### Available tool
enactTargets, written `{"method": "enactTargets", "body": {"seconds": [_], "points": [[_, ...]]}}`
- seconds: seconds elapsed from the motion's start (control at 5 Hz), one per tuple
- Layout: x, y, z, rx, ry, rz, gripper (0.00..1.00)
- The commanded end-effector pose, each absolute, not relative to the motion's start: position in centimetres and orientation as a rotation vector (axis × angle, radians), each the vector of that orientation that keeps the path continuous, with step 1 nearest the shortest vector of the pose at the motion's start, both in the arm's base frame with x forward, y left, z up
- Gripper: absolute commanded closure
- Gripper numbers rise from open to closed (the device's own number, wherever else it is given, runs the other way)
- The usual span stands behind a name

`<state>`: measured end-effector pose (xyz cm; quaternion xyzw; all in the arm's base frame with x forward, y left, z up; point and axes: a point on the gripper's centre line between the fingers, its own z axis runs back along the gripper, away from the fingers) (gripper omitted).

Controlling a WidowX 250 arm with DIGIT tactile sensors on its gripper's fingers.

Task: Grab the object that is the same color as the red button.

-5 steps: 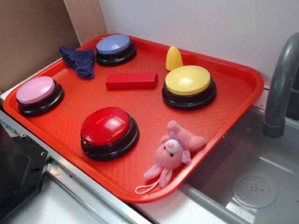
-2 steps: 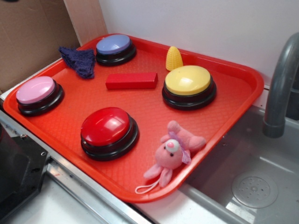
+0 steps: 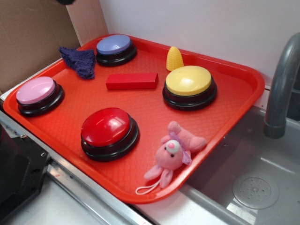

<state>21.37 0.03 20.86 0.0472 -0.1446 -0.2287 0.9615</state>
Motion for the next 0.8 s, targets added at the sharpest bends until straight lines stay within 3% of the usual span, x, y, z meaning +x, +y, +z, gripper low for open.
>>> {"method": "enactTargets", "body": {"seconds": [0.0,0.4,0.6], "points": [[27.0,0.6,14.6,0.104,-0.195,-0.8,0.0],[27.8,2.0,8.1,0.078,0.027,-0.909,0.0],[27.8,2.1,5.9,0.11,0.1,-0.957,0.0]]}}
